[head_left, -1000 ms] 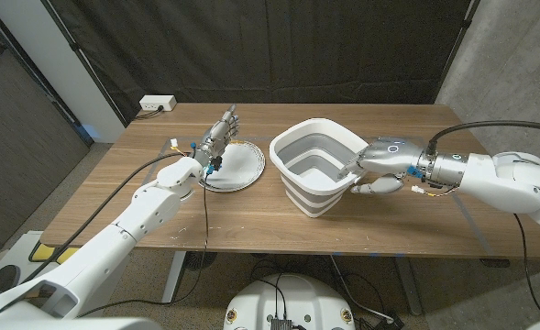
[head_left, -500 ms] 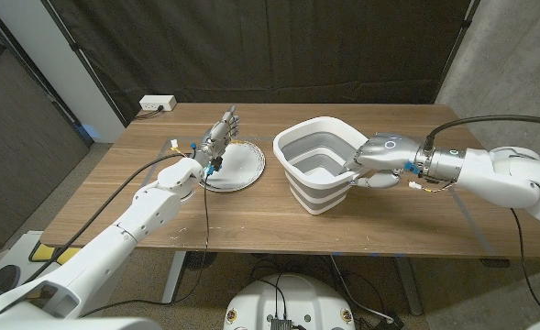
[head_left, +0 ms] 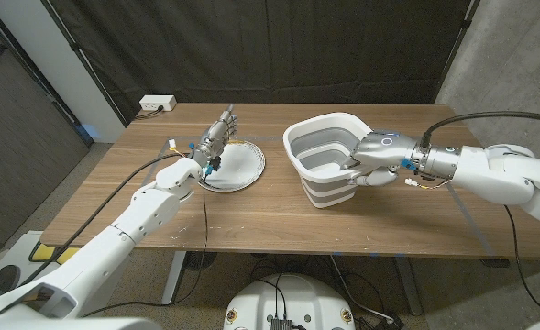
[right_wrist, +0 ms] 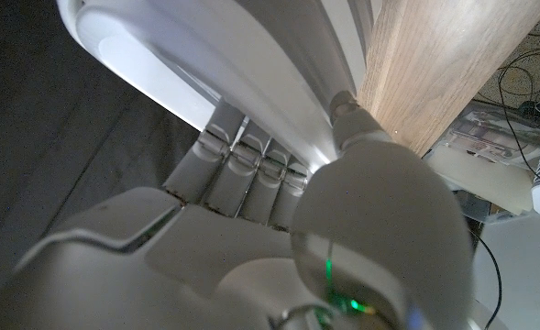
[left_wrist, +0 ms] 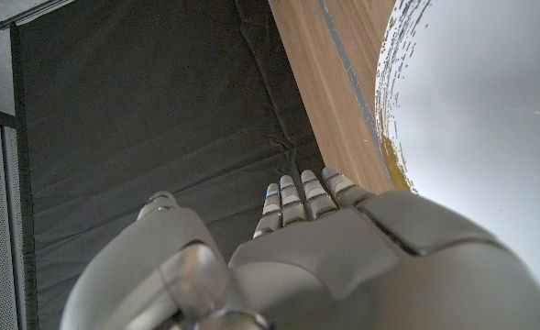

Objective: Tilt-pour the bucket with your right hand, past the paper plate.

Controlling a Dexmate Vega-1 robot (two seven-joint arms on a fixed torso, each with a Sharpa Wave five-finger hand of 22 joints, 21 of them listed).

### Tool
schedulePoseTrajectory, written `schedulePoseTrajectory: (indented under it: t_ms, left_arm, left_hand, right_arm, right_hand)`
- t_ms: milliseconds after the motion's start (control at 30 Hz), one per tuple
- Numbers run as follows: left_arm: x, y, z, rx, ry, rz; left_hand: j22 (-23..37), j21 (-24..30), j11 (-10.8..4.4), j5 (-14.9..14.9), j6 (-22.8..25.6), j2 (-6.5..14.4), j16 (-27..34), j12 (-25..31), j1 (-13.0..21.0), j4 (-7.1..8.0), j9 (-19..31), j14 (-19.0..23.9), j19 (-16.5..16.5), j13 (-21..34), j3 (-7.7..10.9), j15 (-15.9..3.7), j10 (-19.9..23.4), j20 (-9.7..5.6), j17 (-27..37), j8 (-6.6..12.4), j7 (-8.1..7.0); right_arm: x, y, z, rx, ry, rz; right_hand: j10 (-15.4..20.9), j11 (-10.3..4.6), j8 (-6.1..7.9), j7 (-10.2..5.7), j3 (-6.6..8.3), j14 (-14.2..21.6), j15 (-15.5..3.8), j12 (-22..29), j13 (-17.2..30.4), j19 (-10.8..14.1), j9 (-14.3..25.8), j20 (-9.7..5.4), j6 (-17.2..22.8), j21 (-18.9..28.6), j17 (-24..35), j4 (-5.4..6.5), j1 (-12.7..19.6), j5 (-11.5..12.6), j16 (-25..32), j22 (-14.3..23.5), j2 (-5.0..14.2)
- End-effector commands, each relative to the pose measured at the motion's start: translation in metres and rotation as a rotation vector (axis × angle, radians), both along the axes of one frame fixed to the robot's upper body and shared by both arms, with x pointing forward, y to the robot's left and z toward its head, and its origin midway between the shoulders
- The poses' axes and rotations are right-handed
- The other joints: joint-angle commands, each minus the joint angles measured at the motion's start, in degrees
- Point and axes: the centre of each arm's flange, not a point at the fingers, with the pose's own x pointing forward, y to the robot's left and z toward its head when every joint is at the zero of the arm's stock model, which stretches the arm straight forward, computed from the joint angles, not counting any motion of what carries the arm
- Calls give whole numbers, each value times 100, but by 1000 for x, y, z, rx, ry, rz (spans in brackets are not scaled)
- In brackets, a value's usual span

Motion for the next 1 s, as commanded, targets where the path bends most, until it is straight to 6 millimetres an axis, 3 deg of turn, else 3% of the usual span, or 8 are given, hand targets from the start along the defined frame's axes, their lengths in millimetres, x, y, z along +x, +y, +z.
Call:
schedulePoseTrajectory:
  t_ms: [33,733,1000]
  left_arm:
    - [-10,4,5,11,-14,19]
    - [-48,34,13,30,-107,47]
    - [-56,41,5,17,-132,29]
  left_hand:
    - [31,1,-7,-17,48,15,-1,-11,35,11,31,61,-35,34,-10,-9,47,-58,11,-3,-11]
    - [31,6,-6,-44,109,39,9,-2,58,10,32,118,-19,35,-28,6,116,-61,10,4,5]
    - [31,8,7,-52,124,47,8,-3,67,9,32,127,-13,35,-32,12,130,-64,10,5,3]
  right_arm:
    - [3,7,5,3,-22,-17]
    - [10,40,27,35,-69,-55]
    - [8,58,35,24,-97,-67]
  right_hand:
    - [70,-79,30,-403,-39,33,-170,22,21,68,14,-501,410,64,-42,21,492,-12,-59,7,392]
    - [71,-73,24,-403,-83,90,-164,-7,23,33,29,-493,397,116,-137,84,493,-20,-143,-19,392]
    - [85,-77,24,-416,-93,115,-167,-7,30,24,31,-494,402,130,-144,92,498,-20,-151,-28,393]
